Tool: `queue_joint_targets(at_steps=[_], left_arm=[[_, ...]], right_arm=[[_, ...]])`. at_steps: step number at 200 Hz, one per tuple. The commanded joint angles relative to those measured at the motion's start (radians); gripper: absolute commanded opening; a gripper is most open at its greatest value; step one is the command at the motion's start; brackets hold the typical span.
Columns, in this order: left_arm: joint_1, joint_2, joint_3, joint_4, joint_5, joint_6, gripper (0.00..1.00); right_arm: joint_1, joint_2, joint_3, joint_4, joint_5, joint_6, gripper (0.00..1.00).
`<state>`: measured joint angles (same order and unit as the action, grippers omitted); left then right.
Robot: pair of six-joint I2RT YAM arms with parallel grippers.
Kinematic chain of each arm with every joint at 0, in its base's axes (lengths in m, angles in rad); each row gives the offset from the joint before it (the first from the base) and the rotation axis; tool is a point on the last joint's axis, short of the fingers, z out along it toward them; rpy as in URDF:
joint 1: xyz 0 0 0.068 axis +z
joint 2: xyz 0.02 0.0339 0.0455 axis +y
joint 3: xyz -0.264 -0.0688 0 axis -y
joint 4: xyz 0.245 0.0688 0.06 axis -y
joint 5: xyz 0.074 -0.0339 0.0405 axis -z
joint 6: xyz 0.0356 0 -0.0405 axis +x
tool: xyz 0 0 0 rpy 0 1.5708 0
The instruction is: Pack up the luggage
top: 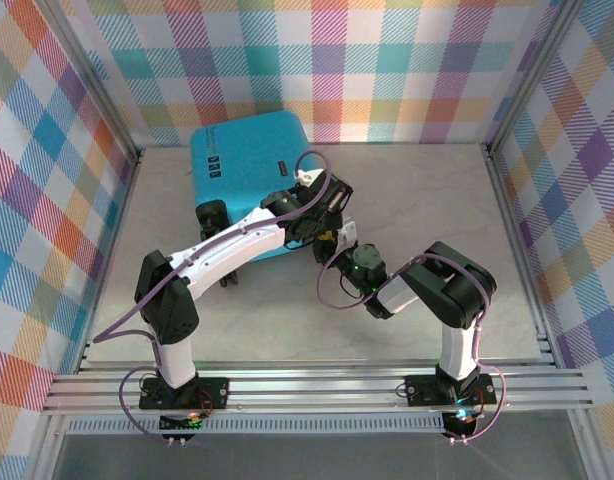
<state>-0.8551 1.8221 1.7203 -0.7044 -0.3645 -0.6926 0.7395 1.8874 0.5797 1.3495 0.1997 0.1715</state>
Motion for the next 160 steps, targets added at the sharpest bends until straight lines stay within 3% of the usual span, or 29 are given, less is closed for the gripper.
queue_joint_targets(at_steps=[1, 160], left_arm=[[-0.018, -0.068, 0.105, 0.192, 0.025, 0.114, 0.09], [-0.01, -0.049, 0.149, 0.191, 0.026, 0.129, 0.09]], right_arm=[[0.012, 0.016, 0.045, 0.052, -0.037, 0.005, 0.3], [0.02, 0.033, 0.06, 0.039, -0.081, 0.018, 0.4]])
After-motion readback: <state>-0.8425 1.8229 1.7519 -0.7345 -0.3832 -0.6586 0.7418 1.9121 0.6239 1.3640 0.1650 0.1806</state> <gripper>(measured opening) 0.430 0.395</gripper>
